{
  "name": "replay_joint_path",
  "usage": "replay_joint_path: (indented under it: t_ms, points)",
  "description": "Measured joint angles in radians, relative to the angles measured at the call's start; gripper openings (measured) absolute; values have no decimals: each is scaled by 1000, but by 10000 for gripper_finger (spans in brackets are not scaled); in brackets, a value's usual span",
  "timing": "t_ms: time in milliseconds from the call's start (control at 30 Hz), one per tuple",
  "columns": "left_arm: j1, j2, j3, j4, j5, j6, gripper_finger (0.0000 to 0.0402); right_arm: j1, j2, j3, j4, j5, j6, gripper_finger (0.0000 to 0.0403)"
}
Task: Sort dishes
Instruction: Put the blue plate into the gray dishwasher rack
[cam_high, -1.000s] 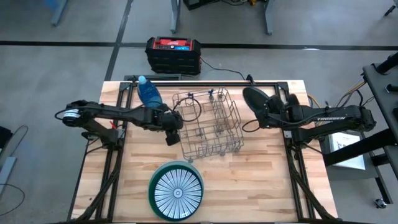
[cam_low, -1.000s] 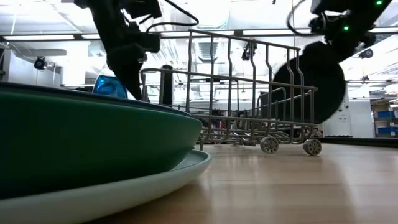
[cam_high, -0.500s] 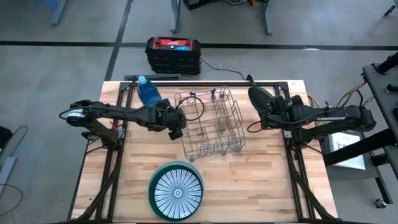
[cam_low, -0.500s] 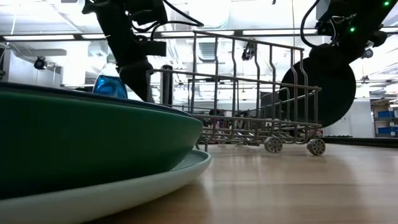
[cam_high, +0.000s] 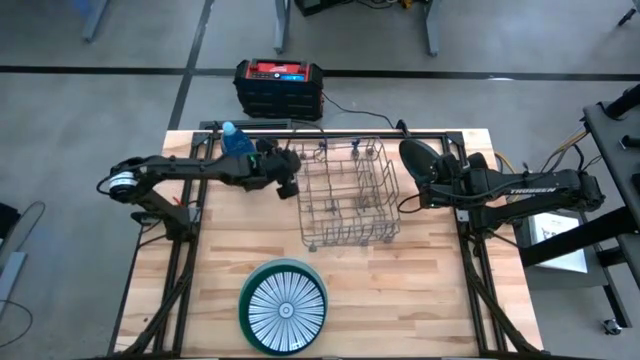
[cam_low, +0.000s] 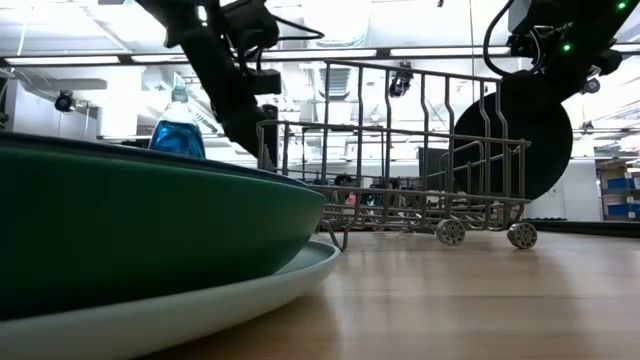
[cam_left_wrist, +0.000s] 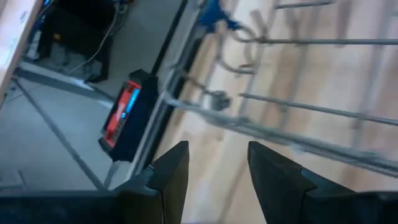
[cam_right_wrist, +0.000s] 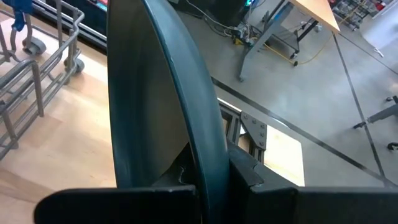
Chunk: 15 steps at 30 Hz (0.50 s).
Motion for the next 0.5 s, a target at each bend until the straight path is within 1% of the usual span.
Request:
replay_joint_path:
  t_ms: [67,167,233,333,367,400,433,500]
  points:
    - [17,-19,0,-10,9,5,155,0,0,0,0,-15,-1,16]
    - [8,-67,0,-35,106,-2,155,0,0,-1,-1,-48,-7,16]
    - [-12,-102,0,-40,245,-11,155,0,0,-1,-1,-51,-7,16]
    - [-55,-147,0,-16,547,-27,155,0,0,-1,-1,-52,-7,16]
    - [-80,-153,1,-6,621,-29,155,0,0,-1,-1,-52,-8,16]
    - [-109,-156,2,-2,670,-30,155,0,0,-1,-1,-52,-8,16]
    - [-142,-156,2,-5,689,-27,155,0,0,-1,-1,-52,-7,16]
    - [-215,-146,2,-4,693,-9,155,0,0,-1,-1,-50,-7,16]
